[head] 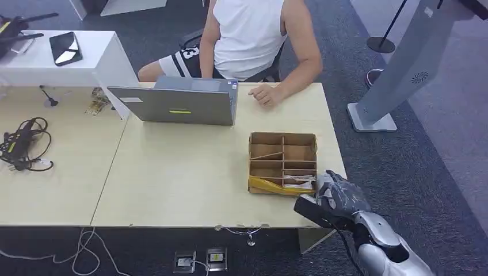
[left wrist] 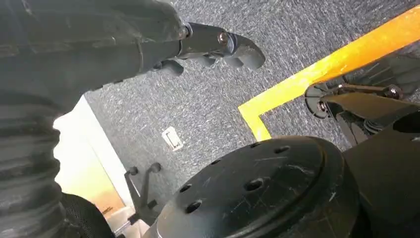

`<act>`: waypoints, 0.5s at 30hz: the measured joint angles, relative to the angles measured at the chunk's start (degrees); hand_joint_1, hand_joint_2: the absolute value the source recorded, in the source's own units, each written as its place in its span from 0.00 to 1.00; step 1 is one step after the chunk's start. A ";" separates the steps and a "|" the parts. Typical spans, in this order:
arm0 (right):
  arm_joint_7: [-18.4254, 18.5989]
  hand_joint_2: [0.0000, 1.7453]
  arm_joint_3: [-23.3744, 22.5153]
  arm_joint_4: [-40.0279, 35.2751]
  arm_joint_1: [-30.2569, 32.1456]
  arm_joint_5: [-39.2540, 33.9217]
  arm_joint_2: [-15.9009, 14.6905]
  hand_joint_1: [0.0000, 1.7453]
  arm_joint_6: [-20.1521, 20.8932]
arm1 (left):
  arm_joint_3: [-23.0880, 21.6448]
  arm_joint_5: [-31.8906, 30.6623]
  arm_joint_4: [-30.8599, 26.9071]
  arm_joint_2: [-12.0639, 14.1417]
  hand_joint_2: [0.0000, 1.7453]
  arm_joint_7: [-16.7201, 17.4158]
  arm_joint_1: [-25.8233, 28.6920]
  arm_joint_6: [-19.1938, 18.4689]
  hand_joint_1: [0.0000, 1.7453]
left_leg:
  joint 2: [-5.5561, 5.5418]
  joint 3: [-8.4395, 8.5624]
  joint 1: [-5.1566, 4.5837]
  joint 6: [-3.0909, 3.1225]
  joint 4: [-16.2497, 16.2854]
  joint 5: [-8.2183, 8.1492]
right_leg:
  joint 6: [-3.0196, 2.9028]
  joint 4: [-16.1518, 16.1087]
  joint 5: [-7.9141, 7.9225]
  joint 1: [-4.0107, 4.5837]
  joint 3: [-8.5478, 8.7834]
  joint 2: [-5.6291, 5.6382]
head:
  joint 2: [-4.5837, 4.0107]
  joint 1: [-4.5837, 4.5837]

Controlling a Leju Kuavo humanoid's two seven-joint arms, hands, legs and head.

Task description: Pass the card to the sensor for recognition and then transmit it.

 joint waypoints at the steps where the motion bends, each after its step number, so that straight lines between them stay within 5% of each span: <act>1: 0.61 1.00 -0.39 -0.41 -0.46 0.24 -0.46 1.00 0.00 | -0.09 0.00 0.00 0.00 1.00 -0.13 0.00 0.00 0.00 | 0.00 -0.01 0.00 0.00 0.00 0.00 | 0.00 0.00 0.00 0.00 0.00 0.00 | 0.00 0.00; 15: 4.17 1.00 -7.26 -11.13 -13.00 3.06 -6.99 1.00 6.82 | -0.57 1.01 0.00 0.17 1.00 -0.81 0.01 0.00 0.00 | 0.00 0.00 -0.01 0.00 0.00 0.00 | 0.01 0.01 0.02 -0.01 -0.01 0.01 | 0.00 0.00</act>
